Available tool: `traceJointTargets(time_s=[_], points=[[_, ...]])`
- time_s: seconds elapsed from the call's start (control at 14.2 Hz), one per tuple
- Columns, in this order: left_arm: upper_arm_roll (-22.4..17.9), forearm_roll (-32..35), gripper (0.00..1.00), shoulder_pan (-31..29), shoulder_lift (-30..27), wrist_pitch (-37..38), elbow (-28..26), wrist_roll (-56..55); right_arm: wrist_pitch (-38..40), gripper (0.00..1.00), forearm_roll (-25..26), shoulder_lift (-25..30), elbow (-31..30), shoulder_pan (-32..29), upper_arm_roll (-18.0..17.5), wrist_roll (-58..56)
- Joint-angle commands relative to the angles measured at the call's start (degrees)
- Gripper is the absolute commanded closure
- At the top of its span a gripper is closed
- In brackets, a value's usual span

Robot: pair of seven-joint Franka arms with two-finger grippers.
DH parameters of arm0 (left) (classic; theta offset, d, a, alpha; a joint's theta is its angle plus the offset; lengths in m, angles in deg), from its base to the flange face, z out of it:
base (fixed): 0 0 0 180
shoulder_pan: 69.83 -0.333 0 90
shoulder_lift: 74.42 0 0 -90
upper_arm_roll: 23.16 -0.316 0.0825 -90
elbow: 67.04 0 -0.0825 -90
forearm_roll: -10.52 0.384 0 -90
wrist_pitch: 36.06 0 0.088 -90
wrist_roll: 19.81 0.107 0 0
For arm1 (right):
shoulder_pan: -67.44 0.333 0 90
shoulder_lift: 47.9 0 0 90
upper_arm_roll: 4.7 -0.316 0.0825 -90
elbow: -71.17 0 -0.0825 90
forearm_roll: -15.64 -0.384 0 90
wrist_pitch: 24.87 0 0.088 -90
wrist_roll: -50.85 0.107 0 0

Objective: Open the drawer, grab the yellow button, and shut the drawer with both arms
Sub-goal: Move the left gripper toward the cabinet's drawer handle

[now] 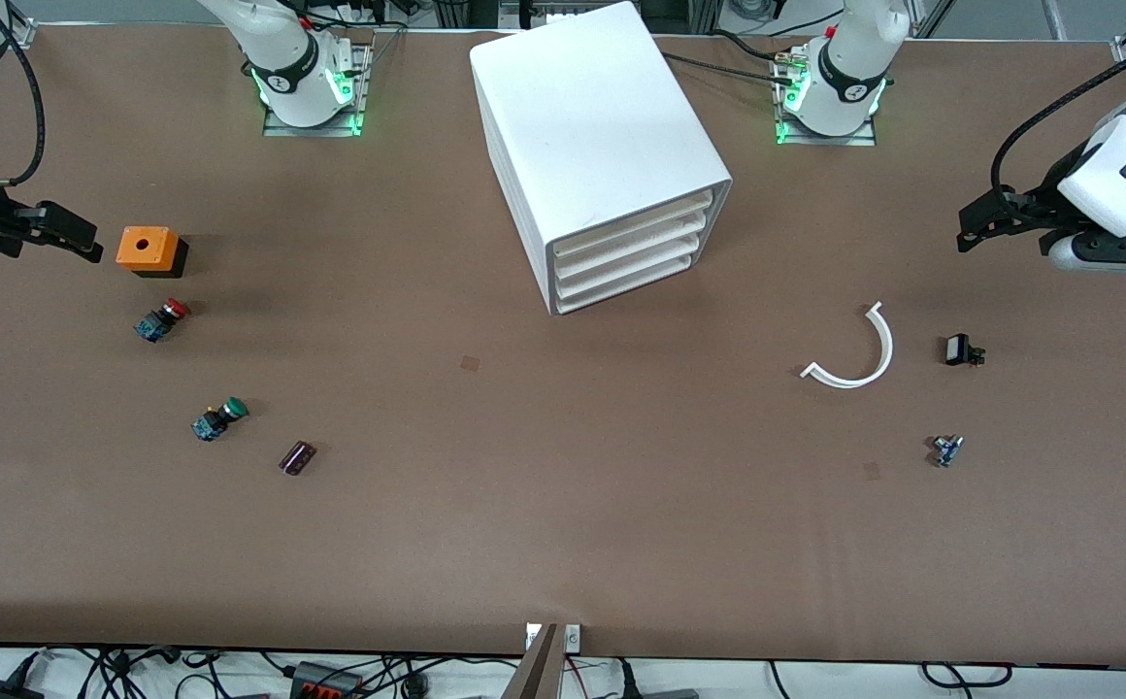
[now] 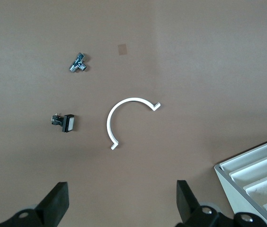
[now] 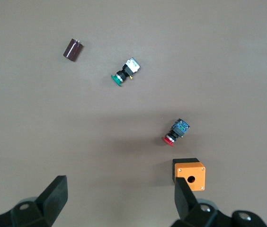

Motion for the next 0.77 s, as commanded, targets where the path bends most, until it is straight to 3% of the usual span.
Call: traceJointTargets(time_s=[0.0, 0.7], points=[[-0.09, -0.91, 0.0, -0.09, 0.52, 1.2, 1.43, 1.08, -0.9, 0.0, -0.1, 1.72, -1.86, 0.13, -0.07, -0.35], [-0.09, -1.0, 0.0, 0.35, 0.86, 2.51, 2.04, 0.11, -1.16, 0.0, -0.01, 1.28, -1.77, 1.27, -0.16, -0.35]])
